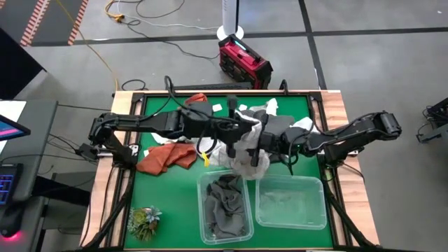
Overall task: Sort towels by color in basket
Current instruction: Put the white and orange towel into the right transparent bin
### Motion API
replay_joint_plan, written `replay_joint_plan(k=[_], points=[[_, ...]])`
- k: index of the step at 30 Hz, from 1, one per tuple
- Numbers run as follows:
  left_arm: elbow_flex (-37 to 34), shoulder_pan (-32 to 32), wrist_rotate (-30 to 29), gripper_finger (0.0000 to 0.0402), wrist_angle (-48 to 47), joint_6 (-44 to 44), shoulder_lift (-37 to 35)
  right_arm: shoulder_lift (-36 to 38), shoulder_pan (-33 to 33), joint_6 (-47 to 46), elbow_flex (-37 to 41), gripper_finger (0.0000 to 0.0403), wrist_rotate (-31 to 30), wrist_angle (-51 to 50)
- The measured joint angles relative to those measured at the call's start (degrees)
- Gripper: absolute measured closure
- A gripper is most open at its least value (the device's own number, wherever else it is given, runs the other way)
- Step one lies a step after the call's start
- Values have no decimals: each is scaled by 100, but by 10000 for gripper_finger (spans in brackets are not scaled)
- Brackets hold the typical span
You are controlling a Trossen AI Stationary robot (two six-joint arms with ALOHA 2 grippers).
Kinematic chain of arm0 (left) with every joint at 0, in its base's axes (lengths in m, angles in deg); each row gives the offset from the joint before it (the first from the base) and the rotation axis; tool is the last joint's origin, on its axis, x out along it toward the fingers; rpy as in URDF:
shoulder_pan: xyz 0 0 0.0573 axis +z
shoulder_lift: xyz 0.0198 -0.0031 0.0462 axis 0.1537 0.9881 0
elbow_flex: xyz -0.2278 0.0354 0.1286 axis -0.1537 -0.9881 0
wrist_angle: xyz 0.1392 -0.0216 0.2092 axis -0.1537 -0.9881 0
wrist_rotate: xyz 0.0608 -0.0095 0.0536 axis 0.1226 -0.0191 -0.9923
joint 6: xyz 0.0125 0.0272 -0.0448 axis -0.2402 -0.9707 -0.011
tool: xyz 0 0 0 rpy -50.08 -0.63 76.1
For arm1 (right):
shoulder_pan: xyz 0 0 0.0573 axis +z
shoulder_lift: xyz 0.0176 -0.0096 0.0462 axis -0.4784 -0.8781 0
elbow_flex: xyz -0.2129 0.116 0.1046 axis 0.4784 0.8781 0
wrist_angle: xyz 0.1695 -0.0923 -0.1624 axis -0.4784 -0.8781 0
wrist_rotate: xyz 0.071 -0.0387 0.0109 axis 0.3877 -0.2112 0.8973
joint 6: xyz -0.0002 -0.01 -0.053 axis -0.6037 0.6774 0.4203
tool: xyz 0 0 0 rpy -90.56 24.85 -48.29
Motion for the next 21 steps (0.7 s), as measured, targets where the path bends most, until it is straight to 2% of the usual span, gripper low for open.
replay_joint_plan(k=[3,6,10,14,17,21], points=[[0,-14,2,399,278,-54,0,-1,34,10,0,142,2,3],[0,-25,2,399,353,-140,0,-1,35,10,0,182,4,2],[-2,-52,-68,397,545,104,0,0,28,11,0,269,2,-19],[-2,-108,-778,374,281,486,0,-2,28,68,0,370,0,-234],[0,-116,-1043,339,-216,690,-30,-11,28,117,4,372,-52,-411],[0,-167,-1101,280,-764,1070,-115,128,29,64,1,368,-193,-893]])
